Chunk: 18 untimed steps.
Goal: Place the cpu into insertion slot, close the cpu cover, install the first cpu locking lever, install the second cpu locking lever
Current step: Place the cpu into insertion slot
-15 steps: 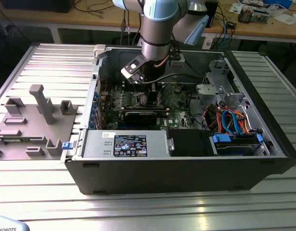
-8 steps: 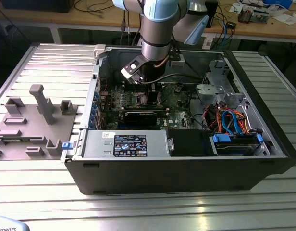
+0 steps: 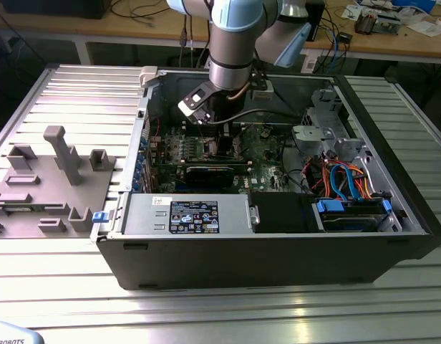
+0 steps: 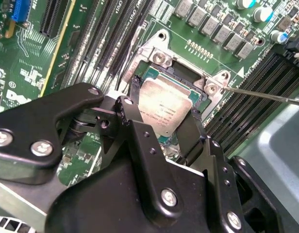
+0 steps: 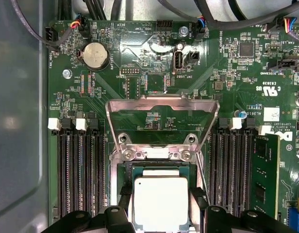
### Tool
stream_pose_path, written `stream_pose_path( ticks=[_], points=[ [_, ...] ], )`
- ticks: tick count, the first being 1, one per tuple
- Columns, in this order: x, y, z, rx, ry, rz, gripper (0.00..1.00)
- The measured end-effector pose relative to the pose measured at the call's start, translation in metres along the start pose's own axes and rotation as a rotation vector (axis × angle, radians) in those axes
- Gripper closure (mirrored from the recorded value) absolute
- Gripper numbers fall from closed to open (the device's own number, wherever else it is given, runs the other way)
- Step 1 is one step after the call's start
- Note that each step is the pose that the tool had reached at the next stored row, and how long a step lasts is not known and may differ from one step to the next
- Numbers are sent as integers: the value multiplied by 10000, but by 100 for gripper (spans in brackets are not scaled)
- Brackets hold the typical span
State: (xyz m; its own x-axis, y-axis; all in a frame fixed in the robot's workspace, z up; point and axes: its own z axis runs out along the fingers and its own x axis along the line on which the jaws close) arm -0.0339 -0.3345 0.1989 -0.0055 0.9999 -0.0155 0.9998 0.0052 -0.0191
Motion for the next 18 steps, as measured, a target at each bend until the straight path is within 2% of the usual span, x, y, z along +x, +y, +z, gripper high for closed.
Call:
stream_pose_path(
  ticks=[6,18],
  points=[
    [36,2,10,2,-7,48,45],
    [37,3,31,1,-9,46,45]
  ],
)
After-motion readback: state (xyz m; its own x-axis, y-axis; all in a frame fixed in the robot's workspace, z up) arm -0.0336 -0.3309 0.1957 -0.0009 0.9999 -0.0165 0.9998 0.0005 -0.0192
